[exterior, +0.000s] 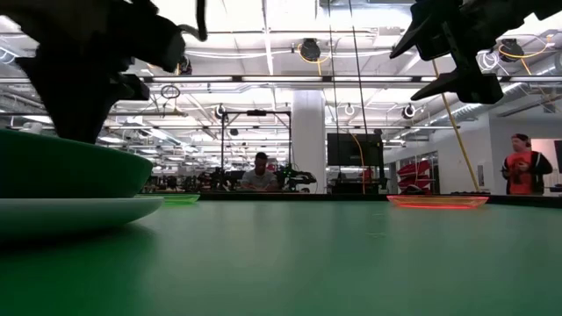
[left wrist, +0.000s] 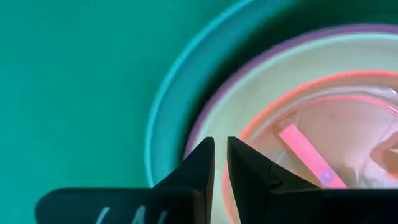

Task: Stack plastic plates
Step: Stack the small pink plate on top of the stacked small green plate, then stack the small green plate on top of the small pink plate

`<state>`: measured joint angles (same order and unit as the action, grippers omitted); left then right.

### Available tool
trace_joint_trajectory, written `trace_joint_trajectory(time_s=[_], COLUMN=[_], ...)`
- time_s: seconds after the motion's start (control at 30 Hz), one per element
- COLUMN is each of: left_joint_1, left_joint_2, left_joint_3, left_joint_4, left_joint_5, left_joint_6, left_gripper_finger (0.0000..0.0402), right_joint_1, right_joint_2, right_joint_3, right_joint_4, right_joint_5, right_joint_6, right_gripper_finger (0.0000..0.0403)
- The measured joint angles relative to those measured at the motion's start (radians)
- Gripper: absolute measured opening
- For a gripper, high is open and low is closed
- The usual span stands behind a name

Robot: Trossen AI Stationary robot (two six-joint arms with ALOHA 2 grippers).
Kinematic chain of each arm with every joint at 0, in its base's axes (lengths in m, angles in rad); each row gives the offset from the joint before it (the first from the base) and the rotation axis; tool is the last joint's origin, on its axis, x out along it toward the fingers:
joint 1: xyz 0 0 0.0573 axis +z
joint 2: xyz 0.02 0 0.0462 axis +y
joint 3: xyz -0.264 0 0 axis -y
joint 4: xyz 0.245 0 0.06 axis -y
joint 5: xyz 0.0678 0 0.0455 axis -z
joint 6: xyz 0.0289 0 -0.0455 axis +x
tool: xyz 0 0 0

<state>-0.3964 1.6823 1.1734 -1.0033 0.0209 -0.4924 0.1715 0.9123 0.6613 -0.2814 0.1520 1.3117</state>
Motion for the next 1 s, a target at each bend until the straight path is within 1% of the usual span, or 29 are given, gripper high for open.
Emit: trace_joint_trajectory(time_s=[0.13, 0.23, 0.4, 0.53, 0.73, 0.87, 1.0], left_joint_1=[0.036, 0.089, 0.223, 0.35, 0.577, 0.725, 0.859], left_joint_2=[-0.007, -0.017, -0.035, -0.051, -0.068, -0.082, -0.106], left_joint_3=[0.041, 0.069, 0.076, 0.076, 0.077, 0.075, 0.075], left_joint_4=[-0.046, -0.049, -0.049, -0.065, -0.067, -0.091, -0.105], left_joint_5=[-0.024, -0.056, -0.067, -0.066, -0.003, 0.081, 0.097], left_joint_6=[-0.006, -0.004, -0.005, 0.063, 0.1, 0.113, 0.13], left_gripper_finger=[0.0051, 0.0051, 0.0051, 0.0051, 0.0051, 0.0051, 0.0051], right_joint_1=[0.0, 0.0, 0.0, 0.001, 0.001, 0.001, 0.001], right_joint_2=[0.0, 0.0, -0.002, -0.008, -0.018, -0.019, -0.019], right_joint_3=[0.0, 0.0, 0.0, 0.0, 0.0, 0.0, 0.0], right_joint_4=[0.0, 0.001, 0.035, 0.03, 0.025, 0.016, 0.006], right_joint_5=[0.0, 0.0, 0.0, 0.0, 0.0, 0.0, 0.002], right_joint_6=[0.0, 0.007, 0.035, 0.068, 0.116, 0.137, 0.142], right_gripper_finger=[0.0281, 0.0281, 0.0281, 0.0281, 0.0281, 0.0281, 0.0281])
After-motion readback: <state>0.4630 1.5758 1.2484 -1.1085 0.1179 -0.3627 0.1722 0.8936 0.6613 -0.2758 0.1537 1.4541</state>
